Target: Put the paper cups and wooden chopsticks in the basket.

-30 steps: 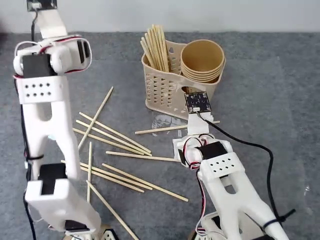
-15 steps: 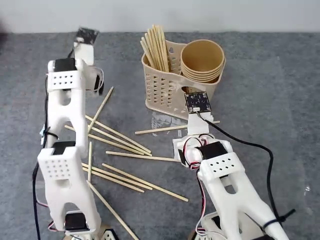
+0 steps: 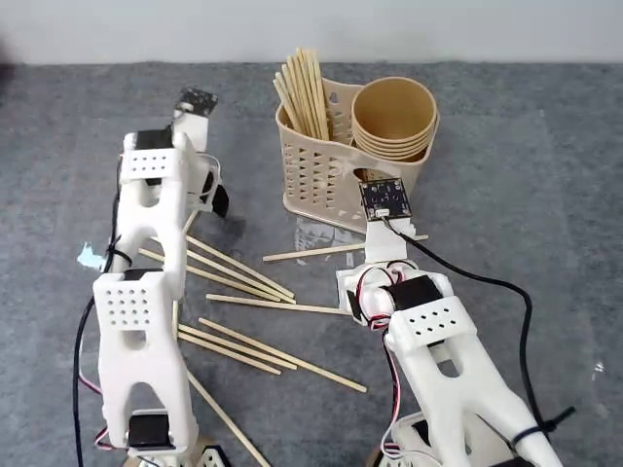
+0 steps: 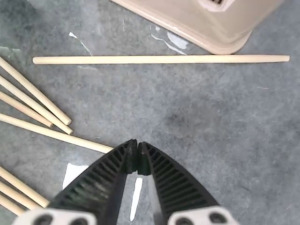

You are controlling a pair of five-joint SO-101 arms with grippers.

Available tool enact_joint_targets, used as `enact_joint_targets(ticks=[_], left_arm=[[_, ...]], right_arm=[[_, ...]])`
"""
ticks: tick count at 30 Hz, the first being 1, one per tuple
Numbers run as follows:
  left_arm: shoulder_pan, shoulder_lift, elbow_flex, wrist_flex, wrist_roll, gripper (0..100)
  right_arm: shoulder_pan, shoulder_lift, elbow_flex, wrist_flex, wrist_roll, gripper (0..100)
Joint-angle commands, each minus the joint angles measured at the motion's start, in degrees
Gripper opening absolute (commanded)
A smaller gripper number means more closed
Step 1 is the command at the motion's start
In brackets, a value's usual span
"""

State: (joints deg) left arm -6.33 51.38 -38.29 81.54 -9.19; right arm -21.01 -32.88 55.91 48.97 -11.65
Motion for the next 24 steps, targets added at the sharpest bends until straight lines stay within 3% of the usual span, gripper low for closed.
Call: enact_joint_targets(ticks=[1, 4, 12, 16, 23, 24], left_arm=[[0.53, 0.62, -3.12, 0.44, -0.7, 23], [0.26, 1.49, -3.21, 0.35, -0.7, 21], [0.53, 1.49, -3.21, 0.53, -0.7, 2], [0.35, 1.32, -3.38, 1.49, -0.7, 1], [0.62, 1.41, -23.25, 19.52, -0.35, 1], [0.18, 1.32, -26.59, 19.08, -0.26, 1]], right_arm=[[0.57, -1.27, -0.35, -0.84, -0.44, 0.9], [0.57, -1.27, -0.35, -0.84, -0.44, 0.9], [0.57, -1.27, -0.35, -0.84, -0.44, 0.9], [0.57, -1.27, -0.35, -0.84, -0.44, 0.9], [0.57, -1.27, -0.26, -0.84, -0.44, 0.9], [0.57, -1.27, -0.26, -0.84, -0.44, 0.9]])
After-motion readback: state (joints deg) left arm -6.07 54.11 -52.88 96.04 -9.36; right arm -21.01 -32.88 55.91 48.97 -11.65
